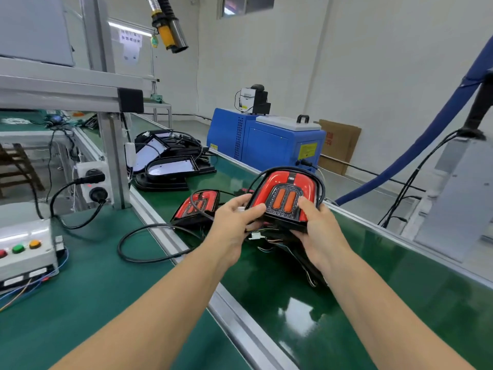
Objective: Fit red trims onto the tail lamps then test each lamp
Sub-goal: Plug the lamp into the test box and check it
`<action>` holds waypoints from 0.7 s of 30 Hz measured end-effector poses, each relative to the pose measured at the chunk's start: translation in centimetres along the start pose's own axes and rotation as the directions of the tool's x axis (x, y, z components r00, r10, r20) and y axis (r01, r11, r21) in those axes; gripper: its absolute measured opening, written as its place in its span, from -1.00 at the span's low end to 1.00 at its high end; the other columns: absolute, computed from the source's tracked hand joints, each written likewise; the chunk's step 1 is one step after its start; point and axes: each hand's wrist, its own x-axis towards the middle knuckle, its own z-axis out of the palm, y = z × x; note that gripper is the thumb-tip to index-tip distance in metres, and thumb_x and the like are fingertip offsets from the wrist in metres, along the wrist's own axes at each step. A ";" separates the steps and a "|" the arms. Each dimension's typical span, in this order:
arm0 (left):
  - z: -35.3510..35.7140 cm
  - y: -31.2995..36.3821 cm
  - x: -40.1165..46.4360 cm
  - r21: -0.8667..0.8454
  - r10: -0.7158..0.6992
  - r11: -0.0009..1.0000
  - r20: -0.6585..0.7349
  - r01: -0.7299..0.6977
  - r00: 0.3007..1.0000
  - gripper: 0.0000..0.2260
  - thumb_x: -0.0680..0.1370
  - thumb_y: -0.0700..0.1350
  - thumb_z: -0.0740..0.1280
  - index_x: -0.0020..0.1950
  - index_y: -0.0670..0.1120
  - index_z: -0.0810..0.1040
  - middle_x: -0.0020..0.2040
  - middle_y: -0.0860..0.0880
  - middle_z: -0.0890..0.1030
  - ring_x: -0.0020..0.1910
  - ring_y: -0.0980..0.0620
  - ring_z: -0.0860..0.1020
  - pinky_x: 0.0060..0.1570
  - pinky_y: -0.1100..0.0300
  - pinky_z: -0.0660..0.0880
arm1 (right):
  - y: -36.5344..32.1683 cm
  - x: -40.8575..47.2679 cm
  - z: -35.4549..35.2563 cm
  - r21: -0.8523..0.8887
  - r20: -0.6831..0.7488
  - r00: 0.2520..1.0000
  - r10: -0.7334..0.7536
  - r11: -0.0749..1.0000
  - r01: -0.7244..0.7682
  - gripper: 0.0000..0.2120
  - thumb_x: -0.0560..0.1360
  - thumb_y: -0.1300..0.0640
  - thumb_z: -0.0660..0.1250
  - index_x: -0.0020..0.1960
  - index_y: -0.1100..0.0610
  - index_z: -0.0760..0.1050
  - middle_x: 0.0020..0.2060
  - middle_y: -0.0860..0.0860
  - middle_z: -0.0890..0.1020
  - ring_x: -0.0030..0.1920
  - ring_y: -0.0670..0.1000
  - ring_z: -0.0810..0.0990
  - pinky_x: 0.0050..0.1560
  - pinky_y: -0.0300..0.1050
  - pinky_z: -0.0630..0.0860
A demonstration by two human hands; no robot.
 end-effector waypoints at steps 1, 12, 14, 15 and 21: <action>0.2 -0.4 0.4 -0.003 -0.009 1.000 -0.006 0.009 1.000 -0.57 0.48 -0.37 0.37 0.32 -0.23 0.39 0.03 -0.20 0.58 -0.30 0.04 0.60 -0.43 0.33 0.47 | -0.2 0.4 -0.3 -0.052 -0.017 1.000 0.004 0.999 -0.005 -0.67 0.60 0.12 0.27 0.35 0.10 0.36 0.10 0.13 0.64 -0.03 0.10 0.67 -0.23 -0.04 0.63; 1.5 -2.3 3.4 0.199 -0.038 0.979 0.007 0.036 0.999 -0.57 0.53 -0.24 0.36 0.39 -0.21 0.38 0.29 -0.26 0.50 -0.45 0.19 0.54 -0.33 0.35 0.49 | -0.3 4.3 -2.7 -0.512 -0.182 0.981 -0.060 0.858 -0.042 -0.58 0.50 -0.01 0.31 0.27 0.21 0.44 0.13 0.12 0.57 0.06 0.12 0.53 0.01 -0.03 0.39; 1.3 -2.5 3.6 0.247 -0.030 0.968 -0.006 0.030 1.000 -0.56 0.54 -0.21 0.36 0.40 -0.19 0.37 0.31 -0.24 0.49 -0.43 0.20 0.51 -0.28 0.34 0.49 | -0.1 4.5 -2.8 -0.514 -0.189 0.982 -0.027 0.854 -0.075 -0.51 0.49 -0.04 0.34 0.31 0.22 0.41 0.13 0.08 0.54 0.06 0.12 0.49 0.01 -0.02 0.36; 1.2 -2.6 3.6 0.263 -0.031 0.964 -0.010 0.032 0.999 -0.56 0.55 -0.19 0.36 0.41 -0.18 0.37 0.31 -0.23 0.49 -0.36 0.17 0.54 -0.20 0.30 0.52 | 0.0 4.5 -2.8 -0.512 -0.193 0.981 -0.008 0.854 -0.094 -0.47 0.50 -0.06 0.34 0.34 0.22 0.39 0.11 0.05 0.50 0.04 0.12 0.46 0.00 0.00 0.34; 1.4 -2.5 3.9 0.428 0.016 0.904 -0.017 -0.008 1.000 -0.59 0.56 -0.07 0.34 0.39 -0.08 0.39 0.39 -0.12 0.40 0.35 -0.04 0.38 0.28 0.17 0.27 | 0.4 5.0 -2.6 -0.569 -0.215 0.975 -0.062 0.819 -0.073 -0.44 0.50 -0.09 0.31 0.40 0.17 0.36 0.31 0.11 0.47 0.29 0.17 0.42 0.31 0.12 0.37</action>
